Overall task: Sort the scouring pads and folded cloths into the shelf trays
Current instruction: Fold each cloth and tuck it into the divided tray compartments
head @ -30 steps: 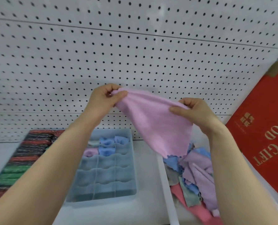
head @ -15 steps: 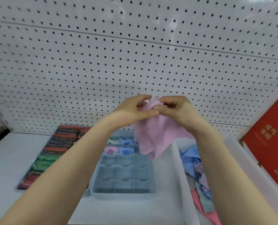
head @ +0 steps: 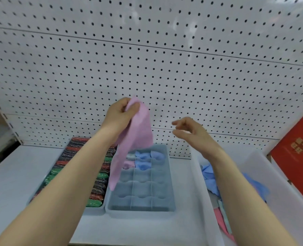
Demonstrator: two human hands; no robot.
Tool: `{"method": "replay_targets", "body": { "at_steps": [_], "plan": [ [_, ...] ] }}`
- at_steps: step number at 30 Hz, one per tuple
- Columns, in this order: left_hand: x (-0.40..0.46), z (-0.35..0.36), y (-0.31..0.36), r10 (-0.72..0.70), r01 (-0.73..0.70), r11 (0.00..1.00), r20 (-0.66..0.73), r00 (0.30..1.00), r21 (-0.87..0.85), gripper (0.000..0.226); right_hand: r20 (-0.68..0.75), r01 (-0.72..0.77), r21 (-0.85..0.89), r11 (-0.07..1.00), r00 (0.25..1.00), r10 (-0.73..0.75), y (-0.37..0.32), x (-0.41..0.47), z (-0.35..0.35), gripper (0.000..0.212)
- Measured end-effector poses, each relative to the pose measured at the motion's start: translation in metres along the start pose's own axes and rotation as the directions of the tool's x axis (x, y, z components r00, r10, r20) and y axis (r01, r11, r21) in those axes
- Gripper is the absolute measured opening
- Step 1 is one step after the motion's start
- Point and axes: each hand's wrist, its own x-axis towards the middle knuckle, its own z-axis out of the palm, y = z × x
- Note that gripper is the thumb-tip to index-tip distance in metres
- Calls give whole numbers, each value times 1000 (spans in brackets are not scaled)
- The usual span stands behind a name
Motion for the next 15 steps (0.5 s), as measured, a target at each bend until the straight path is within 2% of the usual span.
{"method": "replay_targets", "body": {
  "at_steps": [3, 5, 6, 8, 11, 15],
  "plan": [
    [-8, 10, 8, 86, -108, 990, 214, 973, 90, 12, 182, 111, -4, 994, 977, -108, -19, 5, 30, 56],
    [-14, 14, 15, 159, -181, 982, 295, 942, 46, 11, 261, 97, -28, 995, 961, -86, -23, 10, 46, 51],
    [-15, 12, 18, 201, -214, 977, 273, 941, 19, 13, 268, 64, -47, 997, 962, -49, -22, 11, 49, 41],
    [-12, 1, 21, 239, -240, 971, 140, 961, -11, 14, 230, 6, -62, 998, 973, 9, -16, 12, 46, 28],
    [-6, -26, 14, 182, -181, 983, -70, 981, 19, 10, 102, 16, -46, 999, 995, -11, -6, 11, 25, 30],
    [-2, -46, -3, 54, -43, 997, -196, 979, 60, 9, -86, 67, 132, 989, 995, -56, -9, 13, -4, 15]
  ]
}}
